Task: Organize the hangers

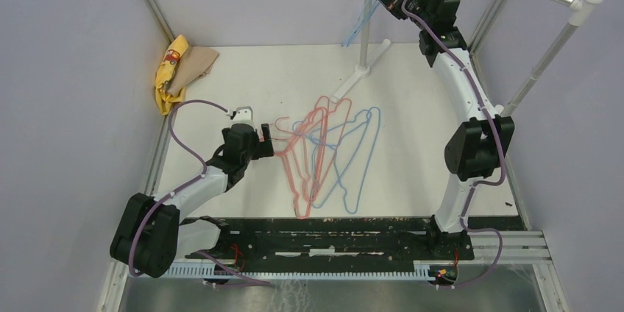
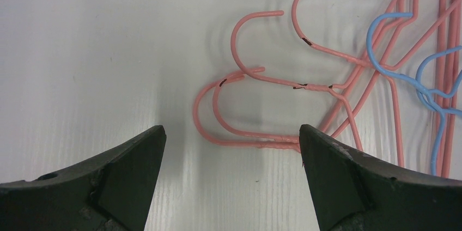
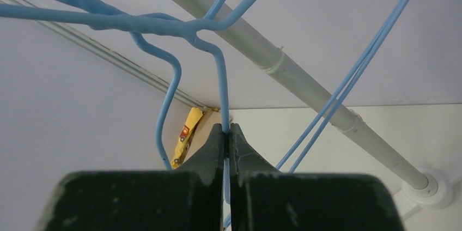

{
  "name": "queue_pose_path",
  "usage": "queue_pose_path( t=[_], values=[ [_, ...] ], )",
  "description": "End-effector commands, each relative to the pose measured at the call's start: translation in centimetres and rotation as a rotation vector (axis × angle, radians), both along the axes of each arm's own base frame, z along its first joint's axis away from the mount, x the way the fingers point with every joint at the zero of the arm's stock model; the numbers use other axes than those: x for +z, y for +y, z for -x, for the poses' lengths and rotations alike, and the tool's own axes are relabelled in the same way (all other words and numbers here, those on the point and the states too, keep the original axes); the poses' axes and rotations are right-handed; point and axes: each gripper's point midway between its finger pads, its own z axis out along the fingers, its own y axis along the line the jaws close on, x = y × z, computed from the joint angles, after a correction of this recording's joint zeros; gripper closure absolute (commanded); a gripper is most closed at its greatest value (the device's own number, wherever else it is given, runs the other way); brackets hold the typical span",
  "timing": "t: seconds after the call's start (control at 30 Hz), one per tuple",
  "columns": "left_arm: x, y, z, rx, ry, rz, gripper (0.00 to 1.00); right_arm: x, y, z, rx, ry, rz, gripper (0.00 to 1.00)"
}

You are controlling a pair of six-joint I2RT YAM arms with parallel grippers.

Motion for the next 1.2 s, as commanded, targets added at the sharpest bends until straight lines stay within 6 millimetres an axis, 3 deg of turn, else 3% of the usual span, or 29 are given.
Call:
queue_pose_path(
  t=[0.0, 0.13, 0.37, 0.57, 0.8, 0.97, 1.17],
  values=[
    [2.1, -0.2, -1.3, 0.006, -0.067, 0.004, 0.01, -5.8, 2.1, -0.7, 0.042, 0.172, 0.075, 0.99],
    [2.0, -0.3, -1.4, 0.003, -0.065, 0.006, 0.01, -6.3, 3.0, -1.0, 0.053, 0.186, 0.114, 0.97],
    [2.1, -0.3, -1.4, 0.001, -0.065, 0.003, 0.01, -6.5, 1.9, 0.0, 0.002, 0.189, 0.129, 0.76],
    [2.0, -0.3, -1.4, 0.000, -0.063, 0.005, 0.01, -5.1, 0.5, 2.5, -0.053, 0.155, 0.141, 0.52],
    [2.0, -0.4, -1.3, -0.002, -0.063, 0.011, 0.01, -2.8, -1.7, 7.0, -0.129, 0.091, 0.185, 0.28],
    [1.8, -0.5, -1.3, -0.004, -0.058, 0.017, 0.01, -2.2, -2.8, 9.3, -0.155, 0.074, 0.237, 0.24],
    [1.7, -0.5, -1.2, -0.004, -0.055, 0.017, 0.01, -2.7, -3.6, 11.9, -0.167, 0.075, 0.263, 0.23]
  ],
)
